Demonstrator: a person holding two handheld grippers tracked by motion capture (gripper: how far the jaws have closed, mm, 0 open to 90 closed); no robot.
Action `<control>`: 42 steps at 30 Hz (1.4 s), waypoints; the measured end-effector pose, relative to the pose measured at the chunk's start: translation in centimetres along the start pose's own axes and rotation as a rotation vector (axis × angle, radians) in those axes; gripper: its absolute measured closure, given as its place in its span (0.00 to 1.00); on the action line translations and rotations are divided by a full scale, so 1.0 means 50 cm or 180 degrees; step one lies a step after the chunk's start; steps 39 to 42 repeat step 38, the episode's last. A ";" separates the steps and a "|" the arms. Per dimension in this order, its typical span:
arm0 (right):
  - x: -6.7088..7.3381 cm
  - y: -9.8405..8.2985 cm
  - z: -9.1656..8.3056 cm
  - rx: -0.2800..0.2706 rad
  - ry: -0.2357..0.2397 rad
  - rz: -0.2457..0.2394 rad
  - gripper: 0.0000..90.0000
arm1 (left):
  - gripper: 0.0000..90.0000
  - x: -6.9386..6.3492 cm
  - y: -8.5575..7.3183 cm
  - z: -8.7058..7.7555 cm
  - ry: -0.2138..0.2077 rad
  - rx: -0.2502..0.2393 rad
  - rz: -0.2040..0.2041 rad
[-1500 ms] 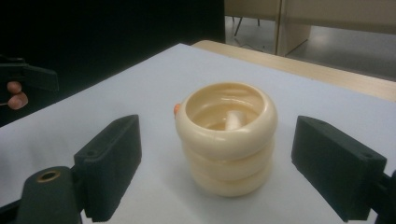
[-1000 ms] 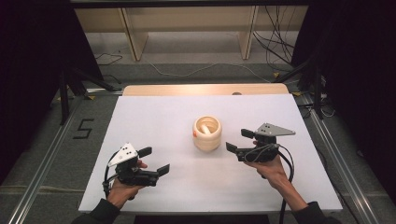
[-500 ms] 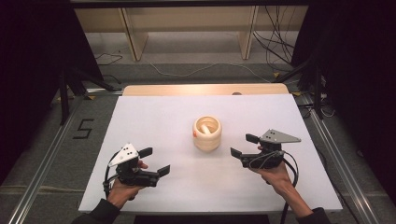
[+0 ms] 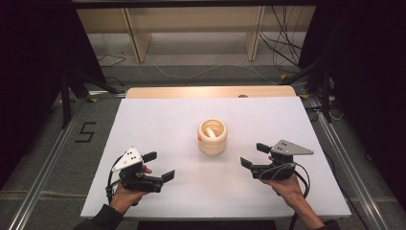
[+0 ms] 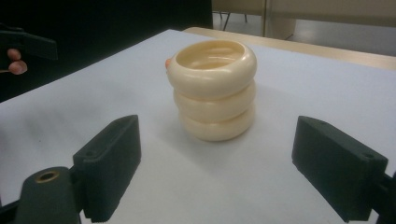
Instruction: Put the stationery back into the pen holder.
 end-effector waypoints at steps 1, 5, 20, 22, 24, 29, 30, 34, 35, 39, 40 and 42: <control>0.000 -0.003 -0.002 -0.0003 0.0001 0.0006 0.18 | 0.01 0.000 0.000 -0.001 0.0002 -0.0003 0.0001; 0.002 -0.015 -0.013 -0.0009 -0.0026 -0.0003 0.18 | 0.00 0.001 0.000 -0.003 0.0004 -0.0014 -0.0003; 0.020 -0.030 -0.029 -0.0040 -0.0014 -0.0012 0.18 | 0.00 0.001 0.001 -0.004 0.0014 -0.0044 -0.0001; 0.020 -0.030 -0.028 -0.0033 -0.0016 -0.0022 0.18 | 0.00 0.001 0.002 -0.005 0.0015 -0.0057 -0.0005; 0.020 -0.030 -0.028 -0.0036 -0.0015 -0.0024 0.18 | 0.00 0.001 0.002 -0.005 0.0011 -0.0058 -0.0005; 0.018 -0.029 -0.029 -0.0052 -0.0022 -0.0019 0.18 | 0.00 0.001 0.002 -0.004 0.0011 -0.0053 -0.0005; 0.018 -0.029 -0.029 -0.0054 -0.0024 -0.0025 0.18 | 0.00 0.001 0.002 -0.004 0.0012 -0.0054 -0.0006; 0.018 -0.029 -0.029 -0.0051 -0.0024 -0.0022 0.18 | 0.00 0.001 0.002 -0.004 0.0013 -0.0053 -0.0003; 0.018 -0.029 -0.029 -0.0051 -0.0025 -0.0024 0.18 | 0.00 0.001 0.002 -0.003 0.0012 -0.0054 -0.0005; 0.016 -0.029 -0.028 -0.0044 -0.0030 -0.0015 0.18 | 0.00 0.001 0.002 -0.003 0.0016 -0.0047 0.0004; 0.016 -0.029 -0.028 -0.0044 -0.0030 -0.0015 0.18 | 0.00 0.001 0.002 -0.003 0.0016 -0.0047 0.0004; 0.016 -0.029 -0.028 -0.0044 -0.0030 -0.0015 0.18 | 0.00 0.001 0.002 -0.003 0.0016 -0.0047 0.0004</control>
Point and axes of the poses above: each handheld gripper's, and its own axes: z roughly forward along the jaws, y roughly out of its top, x roughly to its left, the point moved 4 cm from there along z, roughly forward along the jaws, and after that the axes turned 5 degrees about -z, right-handed, at the moved point
